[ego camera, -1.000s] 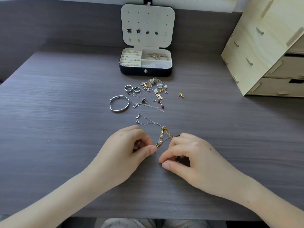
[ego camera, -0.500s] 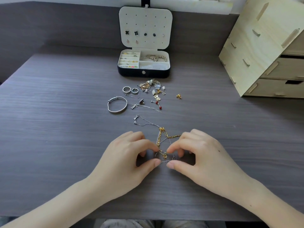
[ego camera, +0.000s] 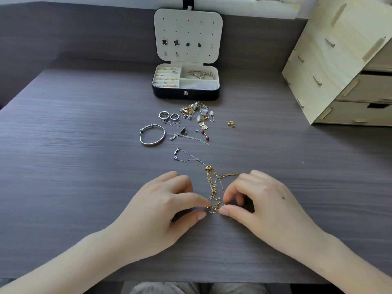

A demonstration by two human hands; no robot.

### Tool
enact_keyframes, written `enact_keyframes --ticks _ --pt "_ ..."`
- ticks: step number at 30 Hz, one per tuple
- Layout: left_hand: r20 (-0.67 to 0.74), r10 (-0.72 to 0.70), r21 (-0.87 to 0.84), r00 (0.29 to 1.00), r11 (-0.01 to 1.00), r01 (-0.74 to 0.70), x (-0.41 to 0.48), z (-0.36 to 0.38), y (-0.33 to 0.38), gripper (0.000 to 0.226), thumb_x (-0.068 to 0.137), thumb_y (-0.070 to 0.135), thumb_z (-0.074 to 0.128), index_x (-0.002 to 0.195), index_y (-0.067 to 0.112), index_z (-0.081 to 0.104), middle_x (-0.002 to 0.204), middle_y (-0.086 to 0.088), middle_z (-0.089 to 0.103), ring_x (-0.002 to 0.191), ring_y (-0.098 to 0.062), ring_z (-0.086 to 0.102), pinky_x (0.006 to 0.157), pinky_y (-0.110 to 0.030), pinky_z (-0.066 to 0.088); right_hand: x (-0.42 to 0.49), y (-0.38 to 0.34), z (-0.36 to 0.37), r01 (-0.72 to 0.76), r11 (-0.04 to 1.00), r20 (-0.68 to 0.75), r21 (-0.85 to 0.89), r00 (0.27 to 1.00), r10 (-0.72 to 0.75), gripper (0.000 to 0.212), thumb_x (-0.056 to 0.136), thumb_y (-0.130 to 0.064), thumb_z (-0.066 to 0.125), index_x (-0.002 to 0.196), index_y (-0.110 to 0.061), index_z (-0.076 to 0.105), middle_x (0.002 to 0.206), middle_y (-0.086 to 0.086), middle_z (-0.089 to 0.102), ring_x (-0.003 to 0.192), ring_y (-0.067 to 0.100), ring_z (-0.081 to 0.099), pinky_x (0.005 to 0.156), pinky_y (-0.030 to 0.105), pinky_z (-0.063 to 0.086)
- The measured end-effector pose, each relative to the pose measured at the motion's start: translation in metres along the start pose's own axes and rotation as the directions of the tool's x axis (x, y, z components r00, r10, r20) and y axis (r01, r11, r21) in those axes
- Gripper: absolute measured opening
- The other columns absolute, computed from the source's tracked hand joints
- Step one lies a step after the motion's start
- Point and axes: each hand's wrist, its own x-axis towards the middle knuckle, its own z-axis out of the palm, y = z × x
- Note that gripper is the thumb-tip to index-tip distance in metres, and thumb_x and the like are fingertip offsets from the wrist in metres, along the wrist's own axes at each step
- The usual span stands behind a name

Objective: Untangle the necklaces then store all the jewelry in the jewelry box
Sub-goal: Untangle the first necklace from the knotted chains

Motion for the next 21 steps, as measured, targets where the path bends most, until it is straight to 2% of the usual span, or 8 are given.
enact_keyframes --ticks 4,8,11,18,21 --pt "0.036 0.049 0.032 0.998 0.998 -0.050 0.008 0.001 0.001 0.020 0.090 0.035 0.052 0.095 0.033 0.071 0.073 0.007 0.048 0.064 -0.013 0.042 0.057 -0.024 0.036 -0.001 0.001 -0.002 0.058 0.998 0.038 -0.037 0.998 -0.057 0.018 0.074 -0.048 0.050 0.064 -0.033 0.054 0.062 -0.019 0.042 0.067 0.005 0.037 0.059 0.008 0.027" --pt "0.045 0.055 0.079 0.997 0.995 -0.058 0.006 -0.001 0.001 0.016 0.088 0.035 0.055 0.083 0.025 0.067 0.074 0.007 0.049 0.065 -0.016 0.042 0.058 -0.025 0.036 -0.002 0.002 -0.002 0.084 0.995 0.050 -0.047 0.995 -0.082 0.020 0.076 -0.047 0.050 0.065 -0.031 0.055 0.063 -0.020 0.042 0.067 0.003 0.035 0.059 0.008 0.027" --pt "0.054 0.042 0.065 0.998 0.997 -0.045 0.005 -0.003 -0.001 0.016 0.086 0.035 0.055 0.079 0.024 0.064 0.075 0.008 0.050 0.066 -0.014 0.043 0.060 -0.021 0.033 -0.004 0.004 -0.003 0.076 0.997 0.066 0.028 0.995 -0.078 0.018 0.078 -0.047 0.051 0.067 -0.033 0.054 0.064 -0.019 0.045 0.068 0.001 0.036 0.063 0.014 0.033" --pt "0.138 -0.008 0.013 0.990 1.000 0.006 0.013 -0.001 -0.010 0.022 0.085 0.046 0.047 0.076 0.031 0.059 0.075 0.016 0.050 0.071 -0.005 0.040 0.065 -0.019 0.035 0.003 0.003 -0.008 0.053 0.978 0.105 0.203 0.992 -0.075 0.014 0.079 -0.050 0.051 0.072 -0.038 0.050 0.066 -0.022 0.046 0.072 -0.004 0.042 0.069 0.008 0.032" --pt "0.137 0.017 0.029 0.990 0.999 -0.021 0.014 0.001 -0.013 0.025 0.088 0.048 0.044 0.077 0.030 0.058 0.076 0.016 0.050 0.072 -0.003 0.037 0.066 -0.018 0.034 0.003 0.004 -0.009 0.030 0.962 0.119 0.273 0.991 -0.064 0.012 0.080 -0.051 0.050 0.072 -0.042 0.048 0.072 -0.020 0.051 0.074 0.000 0.045 0.069 0.012 0.034"
